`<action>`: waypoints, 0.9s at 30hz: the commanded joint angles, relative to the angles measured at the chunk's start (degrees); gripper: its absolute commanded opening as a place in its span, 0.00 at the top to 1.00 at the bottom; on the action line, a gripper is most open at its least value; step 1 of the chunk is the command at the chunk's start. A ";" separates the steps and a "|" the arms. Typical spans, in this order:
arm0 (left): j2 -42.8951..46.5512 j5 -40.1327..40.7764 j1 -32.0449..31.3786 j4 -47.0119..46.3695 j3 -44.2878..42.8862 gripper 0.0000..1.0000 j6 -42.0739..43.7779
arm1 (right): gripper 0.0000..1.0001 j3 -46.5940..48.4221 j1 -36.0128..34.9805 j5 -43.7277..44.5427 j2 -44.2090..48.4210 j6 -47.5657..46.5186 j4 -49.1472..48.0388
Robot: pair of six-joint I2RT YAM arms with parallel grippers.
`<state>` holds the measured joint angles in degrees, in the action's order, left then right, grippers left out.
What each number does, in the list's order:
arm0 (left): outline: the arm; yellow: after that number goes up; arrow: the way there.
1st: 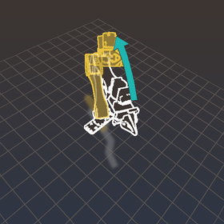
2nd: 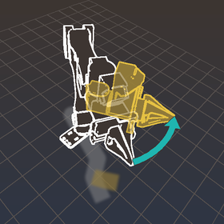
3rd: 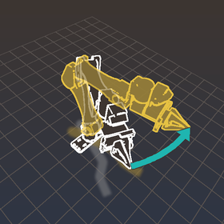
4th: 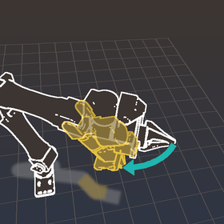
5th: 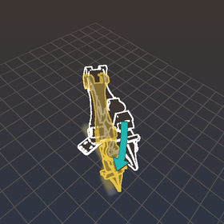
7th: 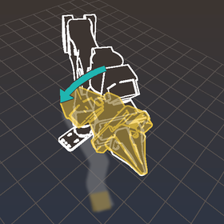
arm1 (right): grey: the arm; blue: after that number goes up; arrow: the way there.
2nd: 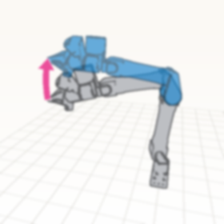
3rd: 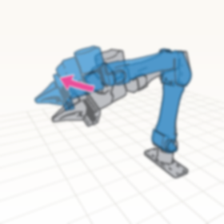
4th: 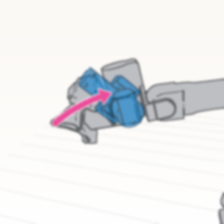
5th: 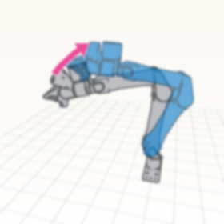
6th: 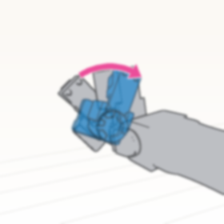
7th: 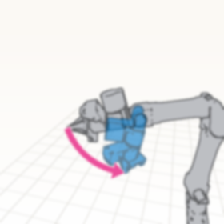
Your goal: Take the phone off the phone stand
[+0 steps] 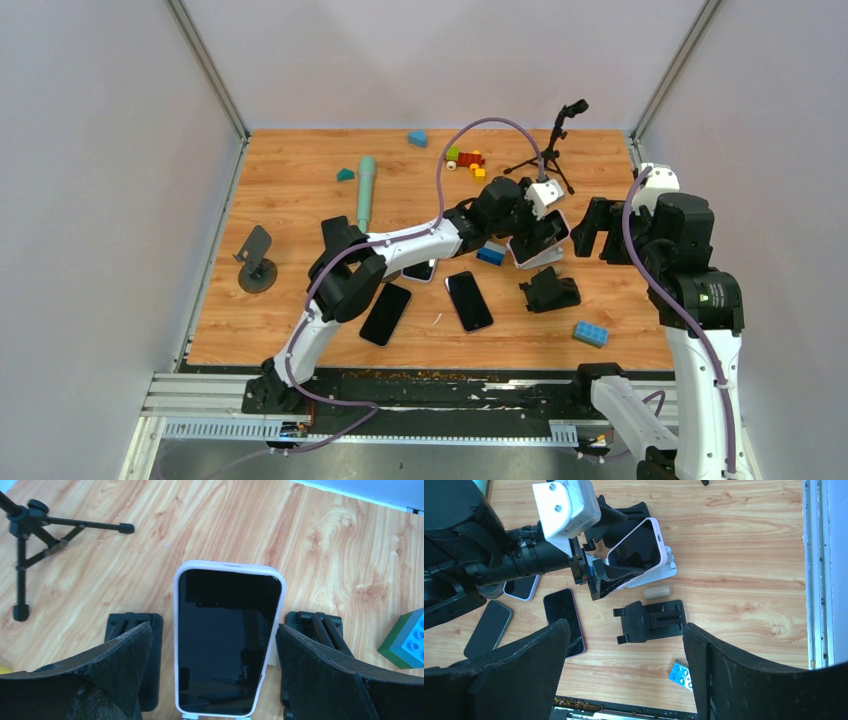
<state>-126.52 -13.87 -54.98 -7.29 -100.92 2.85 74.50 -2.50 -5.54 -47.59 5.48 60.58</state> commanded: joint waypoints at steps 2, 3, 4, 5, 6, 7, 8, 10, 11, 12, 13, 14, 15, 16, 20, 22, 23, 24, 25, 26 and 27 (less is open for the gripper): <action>-2.14 -3.54 0.40 -0.35 -2.82 0.00 -1.67 | 0.16 -0.38 -0.31 -0.04 0.40 0.41 -1.82; -2.23 -4.28 0.40 -0.71 -2.85 0.00 -2.12 | 0.16 -0.47 -0.23 0.00 0.35 0.37 -1.86; -2.48 -4.52 0.40 -0.93 -2.85 0.00 -2.31 | 0.16 -0.49 -0.22 -0.06 0.31 0.41 -1.86; -2.62 -4.99 0.40 -1.25 -2.86 0.00 -2.47 | 0.16 -0.55 -0.28 -0.08 0.31 0.49 -1.84; -2.84 -5.18 0.45 -1.37 -2.80 0.00 -2.53 | 0.16 -0.50 -0.25 -0.13 0.31 0.50 -1.82; -2.94 -5.51 0.42 -1.51 -2.84 0.00 -2.51 | 0.16 -0.50 -0.29 -0.17 0.31 0.50 -1.85; -3.23 -5.58 0.41 -1.64 -2.93 0.00 -2.50 | 0.16 -0.50 -0.26 -0.15 0.35 0.50 -1.86; -3.67 -5.45 0.40 -1.77 -3.16 0.00 -3.72 | 0.16 -0.50 -0.24 -0.09 0.31 0.42 -1.86; -4.05 -5.37 0.40 -1.83 -3.28 0.00 -3.93 | 0.16 -0.50 -0.30 -0.08 0.37 0.41 -1.85; -4.24 -5.18 0.45 -1.89 -3.48 0.00 -4.00 | 0.16 -0.57 -0.24 -0.06 0.39 0.41 -1.85; -4.70 -5.15 0.41 -1.93 -3.62 0.00 -4.13 | 0.16 -0.65 -0.24 -0.08 0.44 0.41 -1.86; -4.96 -5.04 0.41 -1.98 -4.00 0.00 -4.27 | 0.16 -0.80 -0.30 -0.08 0.40 0.41 -1.85; -5.49 -4.99 0.45 -1.90 -4.23 0.00 -4.40 | 0.16 -0.84 -0.24 -0.08 0.46 0.40 -1.83; -5.76 -4.95 0.47 -1.92 -4.73 0.00 -4.53 | 0.16 -0.92 -0.30 -0.08 0.48 0.41 -1.86; -7.32 -4.65 0.40 -2.32 -6.16 0.00 -4.53 | 0.16 -1.11 -0.31 -0.13 0.57 0.50 -1.82; -7.90 -4.45 0.40 -2.56 -6.88 0.00 -4.64 | 0.16 -1.19 -0.29 -0.17 0.60 0.44 -1.82; -8.23 -4.43 0.40 -2.64 -7.15 0.00 -4.76 | 0.16 -1.20 -0.25 -0.17 0.64 0.42 -1.80; -8.31 -4.29 0.40 -2.86 -7.25 0.00 -4.95 | 0.16 -1.28 -0.30 -0.11 0.62 0.37 -1.84; -8.46 -4.26 0.40 -2.97 -7.40 0.00 -5.09 | 0.16 -1.33 -0.25 -0.09 0.59 0.33 -1.80; -8.59 -4.18 0.40 -3.21 -7.55 0.00 -5.30 | 0.16 -1.37 -0.28 -0.04 0.65 0.33 -1.81; -8.62 -4.12 0.40 -3.23 -7.82 0.01 -5.40 | 0.16 -1.44 -0.27 0.00 0.66 0.33 -1.83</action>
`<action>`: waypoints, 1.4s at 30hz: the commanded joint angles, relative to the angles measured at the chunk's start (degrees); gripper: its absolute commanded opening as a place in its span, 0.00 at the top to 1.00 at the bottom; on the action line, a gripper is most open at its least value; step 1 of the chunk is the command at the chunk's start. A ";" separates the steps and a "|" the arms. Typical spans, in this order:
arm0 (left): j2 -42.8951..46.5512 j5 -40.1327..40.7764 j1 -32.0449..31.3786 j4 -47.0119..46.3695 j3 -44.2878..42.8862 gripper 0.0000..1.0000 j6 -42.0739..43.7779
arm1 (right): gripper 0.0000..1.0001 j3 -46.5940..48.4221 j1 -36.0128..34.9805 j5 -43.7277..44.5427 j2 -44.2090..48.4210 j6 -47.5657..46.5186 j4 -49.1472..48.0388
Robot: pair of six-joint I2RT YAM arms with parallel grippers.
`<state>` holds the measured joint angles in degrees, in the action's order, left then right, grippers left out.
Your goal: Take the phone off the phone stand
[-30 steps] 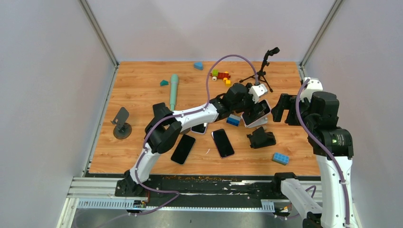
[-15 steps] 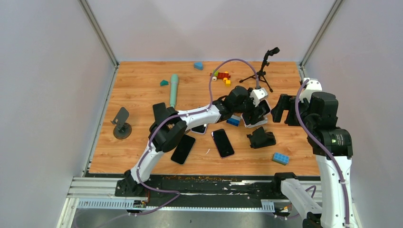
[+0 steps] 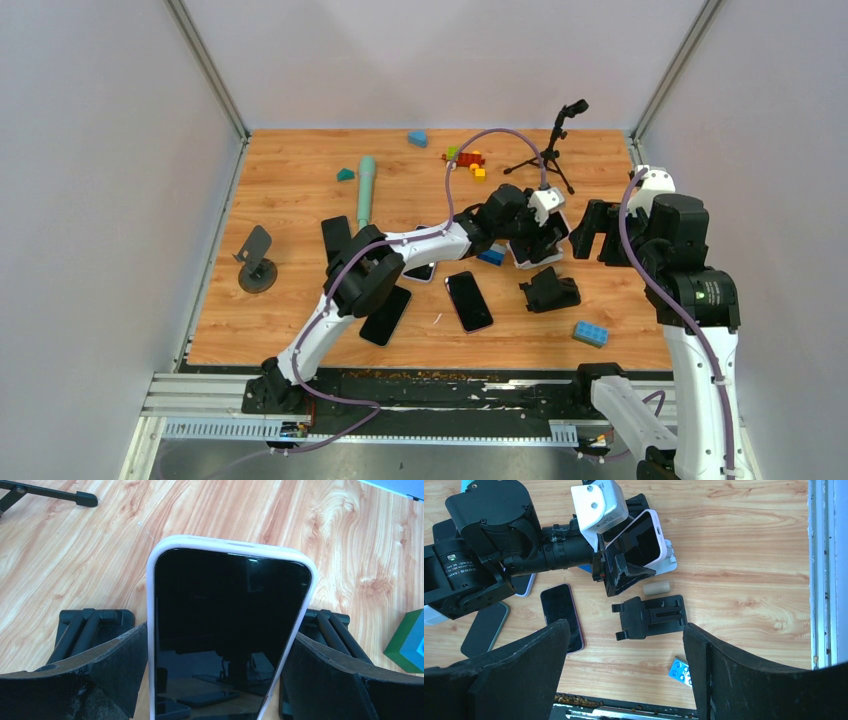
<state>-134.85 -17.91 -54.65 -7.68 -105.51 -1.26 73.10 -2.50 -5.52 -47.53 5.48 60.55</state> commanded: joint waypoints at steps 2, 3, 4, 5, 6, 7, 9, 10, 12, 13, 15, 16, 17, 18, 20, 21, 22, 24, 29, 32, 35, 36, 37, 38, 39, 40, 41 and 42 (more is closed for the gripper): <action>-0.40 0.76 0.07 -2.66 -3.65 0.02 -1.92 | 0.16 -0.21 -0.22 -0.08 0.61 0.33 -1.79; -0.37 1.38 0.07 -2.20 -3.82 0.03 -2.26 | 0.16 -0.25 -0.30 -0.12 0.60 0.39 -1.79; -0.35 2.88 0.07 -1.87 -4.24 0.05 -2.99 | 0.16 -0.34 -0.25 -0.15 0.59 0.41 -1.84; -0.29 3.32 0.07 -1.25 -4.38 0.06 -3.19 | 0.16 -0.45 -0.29 -0.19 0.59 0.41 -1.78; -0.13 3.78 0.07 -1.05 -4.51 0.10 -3.33 | 0.16 -0.46 -0.29 -0.19 0.62 0.41 -1.79; 0.20 3.77 0.07 -0.89 -4.35 0.13 -3.32 | 0.16 -0.54 -0.23 -0.26 0.55 0.41 -1.79; 0.68 3.60 0.08 -0.90 -4.22 0.21 -3.50 | 0.16 -0.45 -0.24 -0.28 0.43 0.41 -1.82; 0.88 3.30 0.12 -0.96 -4.01 0.26 -3.67 | 0.16 -0.47 -0.26 -0.35 0.42 0.48 -1.84; 1.50 2.41 0.08 -1.12 -3.88 0.35 -3.74 | 0.16 -0.37 -0.24 -0.45 0.34 0.55 -1.80; 1.89 2.03 0.07 -1.15 -3.89 0.38 -3.75 | 0.16 -0.33 -0.27 -0.50 0.33 0.58 -1.78; 2.44 0.96 0.07 -1.10 -3.83 0.51 -3.87 | 0.16 -0.24 -0.28 -0.54 0.34 0.68 -1.82; 2.64 0.75 0.12 -1.04 -3.82 0.61 -4.09 | 0.16 -0.12 -0.24 -0.55 0.42 0.75 -1.84; 3.05 0.72 0.08 -0.94 -3.89 0.64 -4.27 | 0.16 -0.03 -0.22 -0.55 0.51 0.81 -1.78; 3.29 1.27 0.08 -0.80 -3.85 0.69 -4.87 | 0.16 0.08 -0.22 -0.48 0.61 0.77 -1.79; 5.04 2.59 0.11 -1.04 -3.65 0.69 -6.23 | 0.16 0.56 -0.23 -0.25 0.73 0.92 -1.69; 5.56 3.36 0.09 -1.33 -3.49 0.68 -6.81 | 0.16 0.88 -0.23 -0.15 0.77 0.98 -1.69; 6.75 3.69 0.10 -1.98 -3.39 0.68 -7.17 | 0.16 1.35 -0.23 0.05 0.80 1.17 -1.59; 8.39 4.43 0.08 -2.96 -3.30 0.70 -7.94 | 0.16 2.61 -0.25 0.53 1.06 1.60 -1.28; 11.85 5.70 0.12 -4.28 -2.95 0.78 -8.68 | 0.16 5.18 -0.24 1.29 1.82 2.31 -1.07; 14.47 6.58 0.07 -4.58 -1.09 0.80 -8.43 | 0.16 5.40 -0.31 1.25 2.22 2.97 -0.92; 17.27 11.17 0.27 -2.44 1.50 0.91 -8.86 | 0.16 5.12 -0.24 1.13 2.80 3.46 -0.81; 19.23 12.35 0.39 -1.95 3.70 0.96 -9.25 | 0.16 4.94 -0.27 1.12 3.06 3.61 -0.79; 21.57 13.64 0.75 -1.56 5.04 0.98 -10.00 | 0.16 4.68 -0.30 0.98 3.25 3.72 -0.81; 23.01 14.06 0.94 -1.55 8.54 1.00 -10.31 | 0.16 4.42 -0.25 0.88 3.42 3.79 -0.79; 25.85 15.10 1.15 -1.83 10.67 1.00 -11.02 | 0.16 4.20 -0.23 0.72 3.49 3.88 -0.83; 27.53 15.76 1.18 -2.04 14.74 1.00 -11.59 | 0.16 3.94 -0.22 0.62 3.55 4.00 -0.79; 30.72 16.65 1.25 -2.24 16.93 1.00 -11.76 | 0.16 3.71 -0.27 0.50 3.60 4.14 -0.83; 32.24 17.40 1.23 -2.11 21.10 1.00 -12.35 | 0.16 3.41 -0.23 0.29 3.57 4.31 -0.87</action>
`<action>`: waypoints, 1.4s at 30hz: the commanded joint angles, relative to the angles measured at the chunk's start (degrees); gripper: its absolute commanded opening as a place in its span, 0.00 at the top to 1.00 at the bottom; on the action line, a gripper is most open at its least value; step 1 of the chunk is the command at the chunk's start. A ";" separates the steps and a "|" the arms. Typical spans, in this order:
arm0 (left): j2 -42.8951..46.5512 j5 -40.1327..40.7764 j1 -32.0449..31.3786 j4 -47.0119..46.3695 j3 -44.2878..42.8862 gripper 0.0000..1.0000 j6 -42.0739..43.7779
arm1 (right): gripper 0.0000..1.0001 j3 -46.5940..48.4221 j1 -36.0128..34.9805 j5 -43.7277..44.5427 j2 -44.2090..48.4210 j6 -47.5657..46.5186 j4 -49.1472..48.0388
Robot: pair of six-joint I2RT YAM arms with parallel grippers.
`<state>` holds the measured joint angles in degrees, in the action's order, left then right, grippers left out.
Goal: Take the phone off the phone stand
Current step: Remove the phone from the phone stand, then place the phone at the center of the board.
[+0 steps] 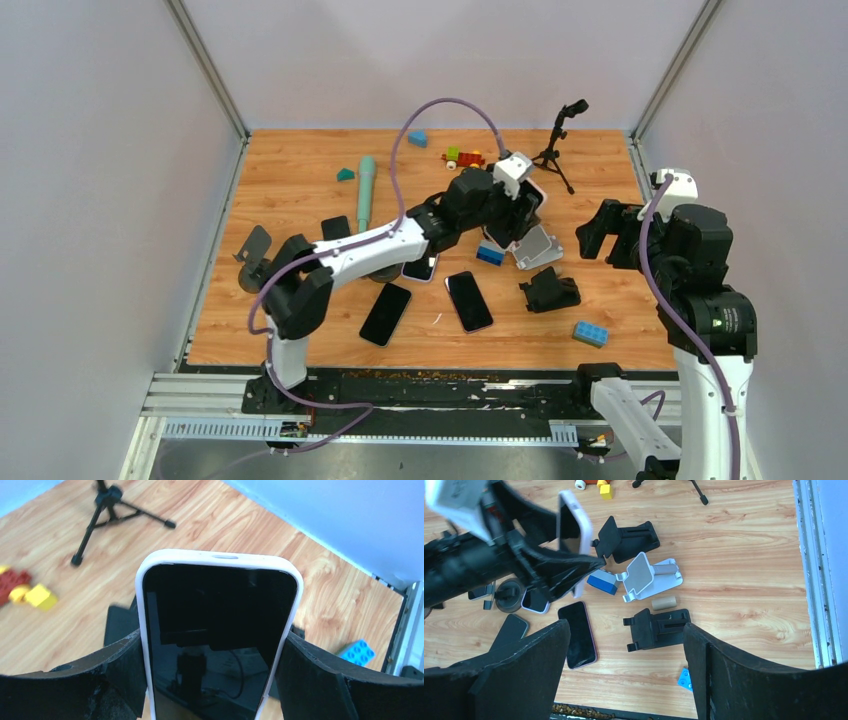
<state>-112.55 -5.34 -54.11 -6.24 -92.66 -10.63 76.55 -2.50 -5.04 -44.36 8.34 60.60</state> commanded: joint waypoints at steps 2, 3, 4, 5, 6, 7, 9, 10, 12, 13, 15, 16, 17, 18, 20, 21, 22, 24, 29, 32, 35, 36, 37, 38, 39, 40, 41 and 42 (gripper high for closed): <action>14.77 6.93 0.67 -3.17 14.78 1.00 -5.24 | 0.16 -0.55 -0.26 -0.39 0.37 1.91 -1.06; 18.12 7.32 0.67 -4.42 17.33 1.00 -6.05 | 0.16 -0.87 -0.29 -0.55 0.34 2.13 -1.19; 19.81 7.88 0.67 -6.20 22.81 1.00 -7.62 | 0.16 -1.22 -0.29 -0.84 0.27 2.26 -1.31; 22.75 8.28 0.67 -6.57 27.67 1.00 -8.38 | 0.16 -1.46 -0.30 -1.11 0.31 2.41 -1.39; 24.14 9.07 0.67 -6.52 29.63 1.00 -9.72 | 0.17 -1.97 -0.28 -1.54 0.32 2.61 -1.44; 26.42 9.36 0.67 -6.12 33.24 1.00 -10.31 | 0.17 -2.32 -0.31 -1.66 0.38 2.83 -1.63; 29.42 9.98 0.67 -4.30 37.62 1.00 -12.00 | 0.17 -3.26 -0.30 -1.89 0.49 3.20 -1.94; 31.06 10.06 0.71 -3.40 39.17 1.00 -13.17 | 0.17 -3.77 -0.24 -1.98 0.62 3.48 -2.17; 33.69 10.72 0.67 -3.16 45.27 1.00 -15.29 | 0.17 -4.76 -0.22 -2.36 0.70 3.97 -2.66; 34.54 11.50 0.60 -3.62 46.95 1.00 -17.45 | 0.17 -5.16 -0.23 -2.71 0.64 4.19 -2.79; 36.86 12.55 0.54 -4.79 51.28 1.00 -20.71 | 0.17 -5.91 -0.30 -3.43 0.59 4.52 -3.12; 38.08 12.95 0.43 -5.09 52.41 1.00 -21.74 | 0.17 -6.28 -0.30 -3.67 0.58 4.76 -3.27; 38.58 13.59 0.24 -5.03 54.34 1.00 -23.50 | 0.17 -6.75 -0.26 -3.81 0.59 4.94 -3.43; 39.41 13.82 -0.03 -5.06 55.75 1.00 -24.14 | 0.17 -7.03 -0.29 -3.98 0.52 5.08 -3.53; 40.49 15.10 -1.17 -4.64 57.36 1.00 -25.56 | 0.17 -7.57 -0.24 -4.35 0.54 5.36 -3.76; 40.97 16.40 -2.23 -4.43 57.87 1.00 -25.79 | 0.17 -7.95 -0.22 -4.46 0.57 5.45 -3.82; 41.08 16.89 -2.67 -4.37 58.87 1.00 -26.40 | 0.17 -8.27 -0.30 -4.51 0.66 5.52 -3.94; 41.04 18.22 -3.68 -4.27 60.18 1.00 -27.61 | 0.17 -9.10 -0.30 -4.70 0.81 5.78 -4.19; 39.17 19.13 -5.28 -5.52 62.50 1.00 -29.97 | 0.17 -11.07 -0.25 -5.72 0.90 6.62 -4.99; 37.22 19.06 -5.78 -6.92 63.17 1.00 -30.94 | 0.17 -11.58 -0.24 -6.04 0.74 6.94 -5.07; 34.04 18.98 -5.87 -6.83 62.90 0.97 -31.38 | 0.17 -11.73 -0.25 -6.28 0.80 6.89 -5.13; 32.70 18.79 -5.93 -6.65 62.71 0.94 -31.38 | 0.17 -11.77 -0.27 -6.30 0.89 6.75 -5.12; 31.93 18.66 -5.97 -6.40 62.19 0.87 -31.34 | 0.17 -11.85 -0.25 -6.26 0.97 6.63 -5.14; 30.32 18.30 -6.04 -5.84 61.83 0.83 -31.15 | 0.17 -11.94 -0.27 -6.04 1.00 6.54 -5.07; 29.56 18.15 -6.03 -5.56 61.09 0.73 -30.99 | 0.17 -12.00 -0.23 -5.96 1.10 6.45 -5.07; 28.13 17.88 -6.12 -5.12 60.70 0.67 -30.92 | 0.17 -11.97 -0.26 -6.04 0.99 6.43 -5.09; 27.45 17.62 -6.30 -4.93 60.13 0.64 -30.87 | 0.17 -11.96 -0.30 -6.10 1.01 6.41 -5.10; 26.22 17.50 -6.38 -4.84 59.66 0.59 -30.92 | 0.17 -11.95 -0.23 -6.19 0.96 6.38 -5.12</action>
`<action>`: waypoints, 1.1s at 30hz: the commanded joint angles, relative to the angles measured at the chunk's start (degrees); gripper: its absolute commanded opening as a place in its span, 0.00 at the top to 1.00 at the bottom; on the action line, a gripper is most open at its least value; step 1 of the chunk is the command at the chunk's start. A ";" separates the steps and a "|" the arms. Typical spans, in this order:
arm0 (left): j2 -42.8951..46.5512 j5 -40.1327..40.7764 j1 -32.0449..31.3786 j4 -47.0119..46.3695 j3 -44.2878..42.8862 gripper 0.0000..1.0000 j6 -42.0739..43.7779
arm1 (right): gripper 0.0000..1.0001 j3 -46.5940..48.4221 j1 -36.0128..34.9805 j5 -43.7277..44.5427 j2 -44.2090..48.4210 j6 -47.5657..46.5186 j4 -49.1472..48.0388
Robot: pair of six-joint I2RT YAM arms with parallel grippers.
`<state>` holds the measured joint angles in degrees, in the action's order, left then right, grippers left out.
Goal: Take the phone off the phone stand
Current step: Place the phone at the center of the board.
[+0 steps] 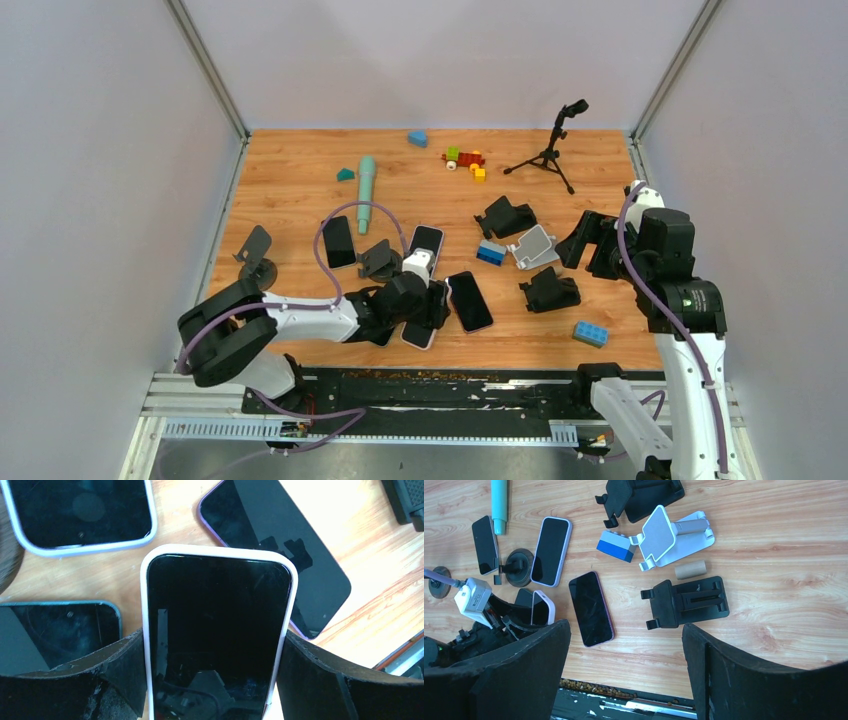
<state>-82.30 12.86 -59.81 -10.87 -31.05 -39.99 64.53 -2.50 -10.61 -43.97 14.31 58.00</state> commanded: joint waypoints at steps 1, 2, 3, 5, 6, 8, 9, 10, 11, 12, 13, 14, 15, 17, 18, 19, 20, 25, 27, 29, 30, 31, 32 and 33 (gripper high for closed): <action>-4.98 -0.70 -0.77 0.13 -2.15 0.56 -1.62 | 0.17 0.12 -0.27 -0.76 0.55 0.42 -2.54; -5.37 -0.63 -0.85 0.40 -2.52 0.52 -1.88 | 0.17 0.15 -0.27 -0.81 0.48 0.38 -2.48; -6.00 -0.16 -0.86 1.03 -2.66 0.49 -2.04 | 0.17 0.15 -0.24 -0.75 0.54 0.30 -2.48; -6.32 1.24 -0.89 2.42 -2.77 0.43 -2.49 | 0.17 0.09 -0.29 -0.81 0.54 0.23 -2.48; -6.31 1.66 -0.86 3.00 -2.70 0.41 -2.71 | 0.17 0.07 -0.23 -0.84 0.47 0.28 -2.47; -6.11 3.11 -0.91 4.63 -2.45 0.37 -2.99 | 0.17 -0.02 -0.25 -1.03 0.31 0.33 -2.52; -5.94 3.90 -0.88 5.60 -2.31 0.36 -2.99 | 0.17 -0.02 -0.25 -1.00 0.21 0.38 -2.54; -5.94 4.17 -0.84 6.04 -2.08 0.28 -2.90 | 0.17 -0.02 -0.30 -1.19 0.03 0.37 -2.55; -5.94 4.82 -0.93 6.96 -1.99 0.26 -2.86 | 0.17 -0.06 -0.25 -1.24 -0.02 0.42 -2.61; -5.94 5.27 -1.01 7.96 -1.95 0.25 -2.72 | 0.17 -0.03 -0.24 -1.26 -0.13 0.45 -2.60; -5.94 5.56 -1.05 8.36 -1.89 0.25 -2.63 | 0.17 -0.02 -0.27 -1.38 -0.25 0.46 -2.65; -5.94 6.31 -1.24 9.24 -1.73 0.24 -2.57 | 0.17 -0.02 -0.31 -1.40 -0.32 0.46 -2.65; -5.81 6.70 -1.34 9.70 -1.64 0.24 -2.61 | 0.17 -0.09 -0.31 -1.38 -0.35 0.46 -2.73; -5.66 8.09 -1.85 11.24 -1.46 0.24 -2.81 | 0.17 -0.11 -0.24 -1.38 -0.34 0.46 -2.74; -5.54 9.19 -2.23 12.59 -1.25 0.24 -3.06 | 0.17 -0.16 -0.25 -1.34 -0.29 0.46 -2.77; -5.51 9.68 -2.41 13.14 -1.04 0.24 -3.36 | 0.17 -0.26 -0.30 -1.30 -0.26 0.46 -2.80; -5.55 10.61 -2.72 14.05 -0.99 0.24 -3.48 | 0.17 -0.35 -0.23 -1.26 -0.27 0.46 -2.80; -7.49 12.91 -3.62 17.56 -1.79 0.24 -4.33 | 0.17 -1.06 -0.24 -1.59 -0.36 0.72 -3.34; -8.98 14.03 -4.08 19.80 -3.23 0.24 -4.59 | 0.17 -1.16 -0.25 -1.64 -0.25 0.81 -3.49; -10.64 14.59 -4.49 22.07 -5.07 0.24 -4.67 | 0.17 -1.12 -0.31 -1.55 -0.16 0.81 -3.43; -11.82 14.71 -4.64 22.89 -6.44 0.24 -4.66 | 0.17 -1.23 -0.30 -1.48 -0.04 0.81 -3.40; -12.99 14.86 -4.97 24.40 -7.07 0.24 -4.66 | 0.17 -1.25 -0.26 -1.49 0.06 0.81 -3.46; -13.64 14.89 -5.10 25.11 -8.28 0.24 -4.66 | 0.17 -1.33 -0.28 -1.44 0.06 0.81 -3.42; -14.79 14.90 -5.44 26.52 -8.92 0.24 -4.75 | 0.17 -1.41 -0.31 -1.43 0.11 0.77 -3.44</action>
<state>-90.80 28.03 -65.06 -0.05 -40.45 -42.13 63.48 -2.50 -11.55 -44.40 14.52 57.08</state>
